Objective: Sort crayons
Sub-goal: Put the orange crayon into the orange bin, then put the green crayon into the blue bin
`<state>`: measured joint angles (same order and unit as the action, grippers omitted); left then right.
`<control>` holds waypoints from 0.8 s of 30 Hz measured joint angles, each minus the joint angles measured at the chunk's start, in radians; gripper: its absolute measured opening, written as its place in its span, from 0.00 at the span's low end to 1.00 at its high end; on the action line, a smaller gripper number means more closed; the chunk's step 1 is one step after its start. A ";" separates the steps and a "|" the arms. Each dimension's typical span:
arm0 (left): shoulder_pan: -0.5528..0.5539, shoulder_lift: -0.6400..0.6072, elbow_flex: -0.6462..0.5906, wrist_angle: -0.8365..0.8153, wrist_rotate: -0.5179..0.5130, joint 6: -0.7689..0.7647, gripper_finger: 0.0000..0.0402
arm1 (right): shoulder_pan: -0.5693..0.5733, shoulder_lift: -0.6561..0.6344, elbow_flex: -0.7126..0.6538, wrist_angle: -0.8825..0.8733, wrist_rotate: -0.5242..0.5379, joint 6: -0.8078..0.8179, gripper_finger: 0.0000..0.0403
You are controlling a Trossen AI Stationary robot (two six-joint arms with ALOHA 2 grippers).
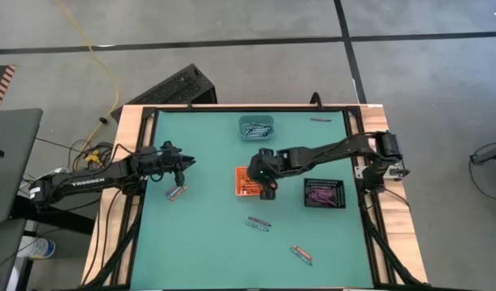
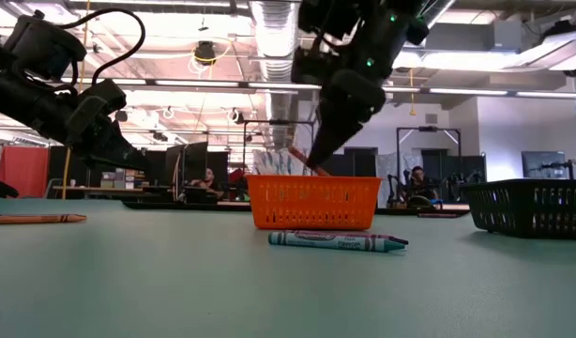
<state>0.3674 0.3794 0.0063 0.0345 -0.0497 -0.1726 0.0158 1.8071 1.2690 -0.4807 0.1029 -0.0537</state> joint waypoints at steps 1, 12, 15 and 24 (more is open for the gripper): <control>0.000 0.000 0.000 0.000 0.000 0.000 0.14 | 0.000 0.001 0.000 -0.016 0.000 0.000 0.08; 0.000 0.000 0.000 0.000 0.000 0.000 0.14 | 0.011 -0.032 0.002 -0.053 -0.001 0.023 0.18; 0.000 0.000 0.000 0.000 0.000 0.000 0.14 | 0.032 -0.052 0.002 -0.083 -0.019 0.103 0.18; 0.000 0.000 0.000 0.000 0.000 0.000 0.14 | 0.205 -0.073 0.002 -0.120 -0.152 0.508 0.18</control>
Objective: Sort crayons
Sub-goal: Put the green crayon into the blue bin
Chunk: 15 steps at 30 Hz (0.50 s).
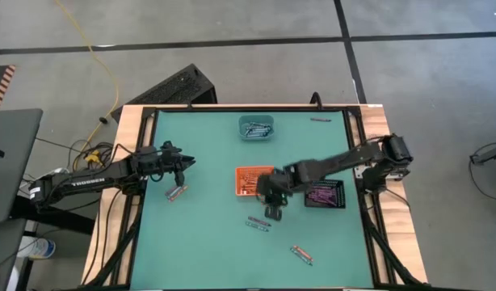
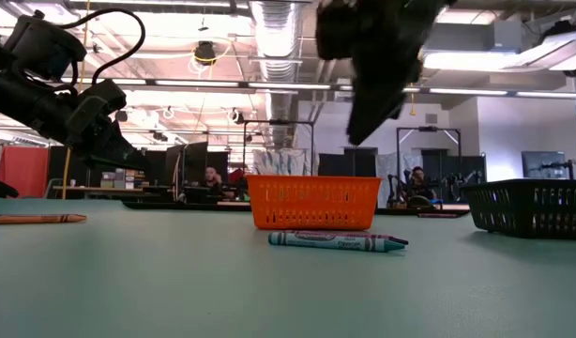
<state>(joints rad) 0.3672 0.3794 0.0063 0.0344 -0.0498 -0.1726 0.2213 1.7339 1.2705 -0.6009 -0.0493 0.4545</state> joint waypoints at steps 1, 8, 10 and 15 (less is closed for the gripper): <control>0.000 0.000 0.000 0.000 0.000 0.000 0.14 | 0.033 0.004 0.000 0.005 0.012 0.023 0.18; 0.000 0.000 0.000 0.000 0.000 0.000 0.14 | 0.227 0.055 0.000 0.112 0.204 0.147 0.18; 0.000 0.000 0.000 0.000 0.000 0.000 0.14 | 0.258 0.083 0.000 0.172 0.278 0.143 0.18; 0.000 0.000 0.000 0.000 0.000 0.000 0.14 | 0.269 0.193 0.000 0.280 0.348 0.117 0.18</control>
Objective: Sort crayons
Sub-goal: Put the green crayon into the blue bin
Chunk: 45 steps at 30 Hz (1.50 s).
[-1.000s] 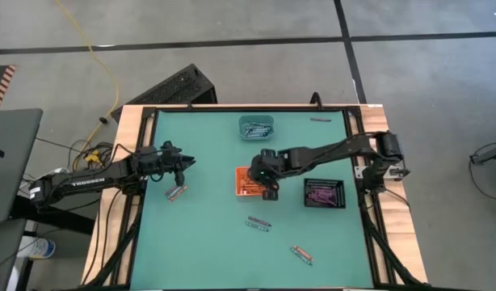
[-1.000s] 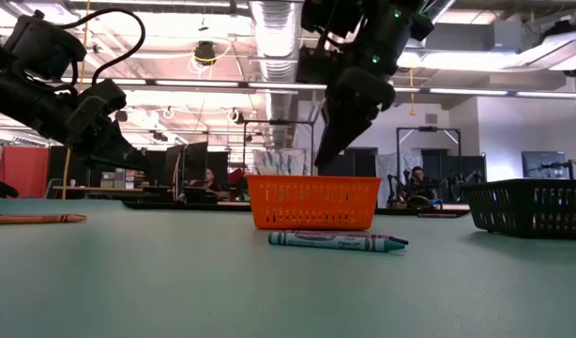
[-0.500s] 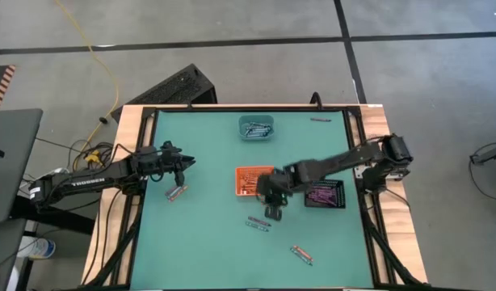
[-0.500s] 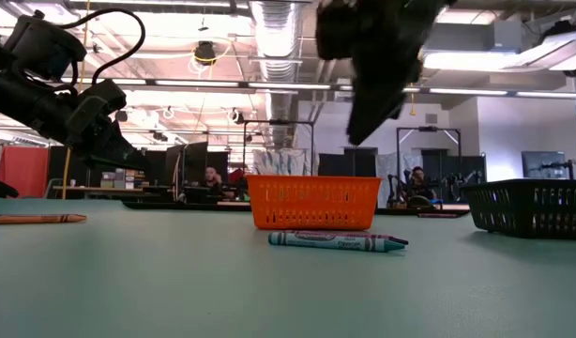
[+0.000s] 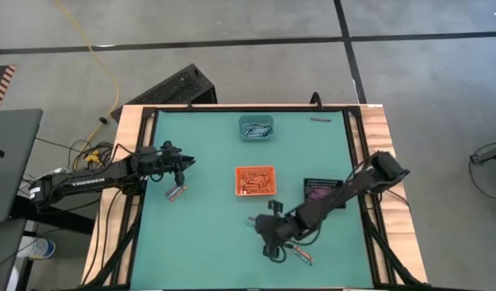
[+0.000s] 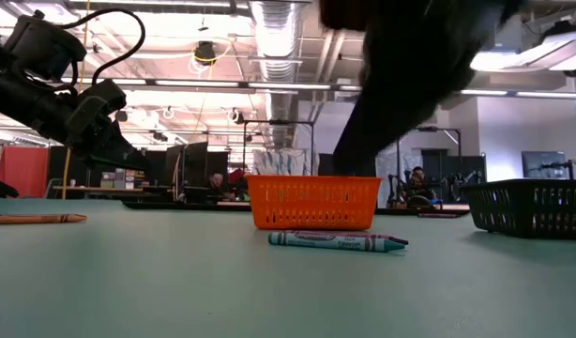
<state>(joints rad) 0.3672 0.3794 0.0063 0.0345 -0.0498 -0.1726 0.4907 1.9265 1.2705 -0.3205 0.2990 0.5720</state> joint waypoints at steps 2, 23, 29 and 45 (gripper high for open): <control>0.000 0.000 0.000 0.000 0.000 0.000 0.14 | -0.005 0.036 0.000 0.030 0.002 0.005 0.18; 0.000 0.000 0.000 0.000 0.000 0.000 0.14 | 0.011 0.131 0.002 0.080 0.150 0.113 0.17; 0.000 0.000 0.000 0.000 0.000 0.000 0.14 | 0.013 0.172 0.005 0.079 0.140 0.125 0.16; 0.000 0.000 0.000 0.000 0.000 0.000 0.14 | -0.017 -0.083 0.000 0.082 0.032 -0.074 0.01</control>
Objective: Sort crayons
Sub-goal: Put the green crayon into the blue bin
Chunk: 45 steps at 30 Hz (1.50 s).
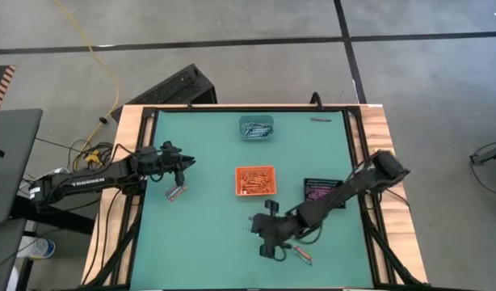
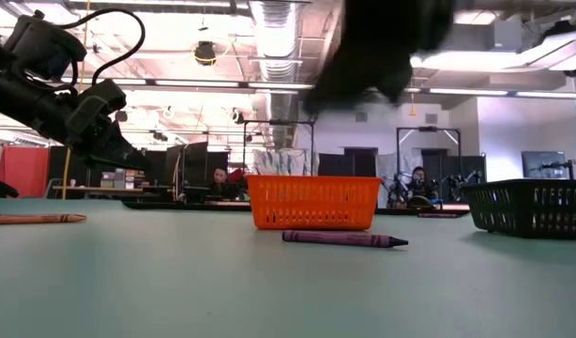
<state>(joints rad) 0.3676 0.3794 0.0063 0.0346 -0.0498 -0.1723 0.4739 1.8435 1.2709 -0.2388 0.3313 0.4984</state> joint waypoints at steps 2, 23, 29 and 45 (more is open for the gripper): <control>0.000 0.000 0.000 0.000 0.000 0.000 0.14 | -0.023 -0.051 0.000 -0.007 0.005 -0.085 0.01; 0.000 0.000 0.000 0.000 0.000 0.000 0.14 | -0.790 -0.115 -0.001 -0.064 -0.358 -0.744 0.01; 0.000 0.000 0.000 0.000 0.000 0.000 0.14 | -0.945 -0.015 -0.002 -0.007 -0.399 -0.822 0.01; 0.000 0.000 0.000 0.000 0.000 0.000 0.14 | -1.060 0.054 0.000 0.052 -0.487 -0.880 0.03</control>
<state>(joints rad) 0.3672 0.3794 0.0067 0.0345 -0.0498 -0.1726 -0.5858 1.8975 1.2709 -0.1867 -0.1559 -0.3815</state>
